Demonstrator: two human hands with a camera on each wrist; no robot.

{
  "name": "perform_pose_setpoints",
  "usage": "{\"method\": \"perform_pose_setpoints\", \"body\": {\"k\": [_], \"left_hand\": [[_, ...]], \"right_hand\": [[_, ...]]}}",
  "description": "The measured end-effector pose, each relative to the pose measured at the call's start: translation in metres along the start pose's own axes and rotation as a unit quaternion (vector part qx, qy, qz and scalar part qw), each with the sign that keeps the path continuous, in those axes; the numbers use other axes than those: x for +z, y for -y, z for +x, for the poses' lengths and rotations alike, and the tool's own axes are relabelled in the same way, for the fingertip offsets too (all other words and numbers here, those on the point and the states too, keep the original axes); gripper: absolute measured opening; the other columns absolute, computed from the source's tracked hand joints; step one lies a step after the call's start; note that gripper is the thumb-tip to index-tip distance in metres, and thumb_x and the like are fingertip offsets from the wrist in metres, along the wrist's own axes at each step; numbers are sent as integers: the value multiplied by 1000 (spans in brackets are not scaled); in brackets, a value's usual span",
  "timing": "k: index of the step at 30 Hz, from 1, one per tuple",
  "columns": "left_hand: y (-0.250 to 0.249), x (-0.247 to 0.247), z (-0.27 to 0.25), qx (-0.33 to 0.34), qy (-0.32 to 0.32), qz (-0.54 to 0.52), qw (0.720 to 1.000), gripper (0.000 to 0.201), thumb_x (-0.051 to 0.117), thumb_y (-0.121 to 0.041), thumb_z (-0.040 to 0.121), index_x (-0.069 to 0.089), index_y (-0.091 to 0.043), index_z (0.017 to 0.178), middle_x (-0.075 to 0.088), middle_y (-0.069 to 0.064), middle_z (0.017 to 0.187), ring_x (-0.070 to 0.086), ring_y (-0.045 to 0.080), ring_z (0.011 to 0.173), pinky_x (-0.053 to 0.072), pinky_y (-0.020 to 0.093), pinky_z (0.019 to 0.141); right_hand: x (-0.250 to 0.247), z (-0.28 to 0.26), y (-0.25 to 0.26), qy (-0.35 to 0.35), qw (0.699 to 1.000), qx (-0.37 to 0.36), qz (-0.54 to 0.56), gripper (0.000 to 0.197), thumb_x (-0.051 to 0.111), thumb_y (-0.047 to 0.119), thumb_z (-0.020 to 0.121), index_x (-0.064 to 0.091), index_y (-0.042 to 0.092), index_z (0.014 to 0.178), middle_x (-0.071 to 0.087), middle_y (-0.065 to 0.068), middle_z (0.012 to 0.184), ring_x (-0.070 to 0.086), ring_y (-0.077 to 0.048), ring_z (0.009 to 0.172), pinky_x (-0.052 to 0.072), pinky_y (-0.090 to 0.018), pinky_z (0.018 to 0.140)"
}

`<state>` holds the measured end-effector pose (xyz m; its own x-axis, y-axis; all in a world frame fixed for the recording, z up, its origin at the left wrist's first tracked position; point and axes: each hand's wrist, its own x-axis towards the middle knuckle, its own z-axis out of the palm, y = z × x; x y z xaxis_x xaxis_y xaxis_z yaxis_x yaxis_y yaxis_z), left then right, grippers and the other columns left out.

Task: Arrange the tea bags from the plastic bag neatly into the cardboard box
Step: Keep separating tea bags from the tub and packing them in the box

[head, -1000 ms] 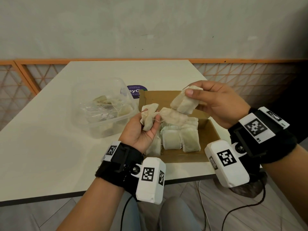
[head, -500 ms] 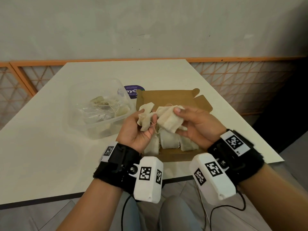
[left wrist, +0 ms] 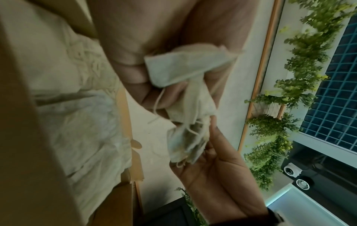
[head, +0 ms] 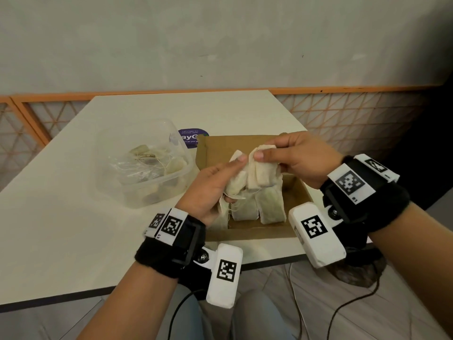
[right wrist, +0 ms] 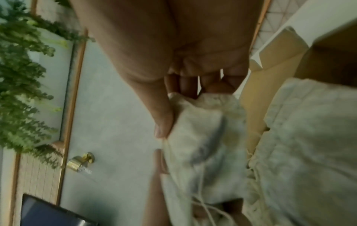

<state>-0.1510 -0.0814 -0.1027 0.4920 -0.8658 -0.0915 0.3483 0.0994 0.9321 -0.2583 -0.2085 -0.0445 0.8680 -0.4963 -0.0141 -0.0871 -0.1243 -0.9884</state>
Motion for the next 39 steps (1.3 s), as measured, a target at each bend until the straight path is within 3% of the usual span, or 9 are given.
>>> {"method": "perform_pose_setpoints", "body": {"k": [4,8,12,16,19,24,32,36,39], "left_hand": [[1,-5,-1,2,-6,13,1000,31,74,-22,74,68,-2,97,65,13,82,59,17,63,46,25,55],[1,-3,-1,4,-33,-19,999,13,63,-18,85,63,-6,80,61,4,60,51,10,44,39,17,40],[2,-5,0,-1,-38,-31,999,42,76,-34,71,64,-4,98,62,7,68,47,13,47,38,19,42],[1,-6,-2,2,-21,4,1000,52,84,-15,62,64,-4,109,68,4,75,55,9,49,42,19,45],[1,-6,-1,4,-26,16,1000,54,83,-1,57,65,-8,108,71,7,87,66,17,70,51,29,65],[1,-7,0,0,-74,13,997,37,69,12,72,64,-5,105,68,2,76,56,6,50,35,14,37],[-2,-10,6,10,-139,-41,989,18,63,3,82,64,-8,95,62,8,82,52,8,50,37,16,38],[-4,-7,5,54,-158,-76,983,29,61,5,82,61,1,110,65,17,91,60,18,66,47,22,51],[-8,-5,3,83,-163,-61,981,28,62,7,80,60,-3,107,60,10,79,57,8,47,40,13,38]], "right_hand": [[5,6,-2,-21,997,22,76,9,68,10,78,69,7,85,70,-1,75,66,-11,71,52,-21,65],[9,8,-3,-19,990,29,135,5,65,5,80,67,9,83,69,1,71,67,-10,68,56,-20,63],[12,11,-6,-27,989,40,139,14,63,-3,81,64,0,95,69,-9,83,70,-14,71,59,-26,66],[15,17,-8,-51,987,51,141,21,66,-2,80,62,-1,101,69,-12,91,70,-20,80,59,-29,69],[18,21,-10,-60,984,61,153,32,65,-1,81,59,-5,112,67,-18,100,69,-26,89,59,-33,73],[11,19,6,-88,985,13,145,9,59,-2,85,64,6,83,69,-4,75,69,-14,69,59,-26,64],[5,4,23,1,994,-22,107,10,59,-4,82,65,3,87,70,-6,78,70,-15,71,58,-26,63],[11,-2,8,41,998,-20,-48,9,70,4,75,71,10,81,72,-5,83,67,-16,81,54,-29,83],[11,-4,1,18,998,-28,-47,11,72,7,74,73,12,83,73,-6,87,68,-18,89,52,-31,90]]}}
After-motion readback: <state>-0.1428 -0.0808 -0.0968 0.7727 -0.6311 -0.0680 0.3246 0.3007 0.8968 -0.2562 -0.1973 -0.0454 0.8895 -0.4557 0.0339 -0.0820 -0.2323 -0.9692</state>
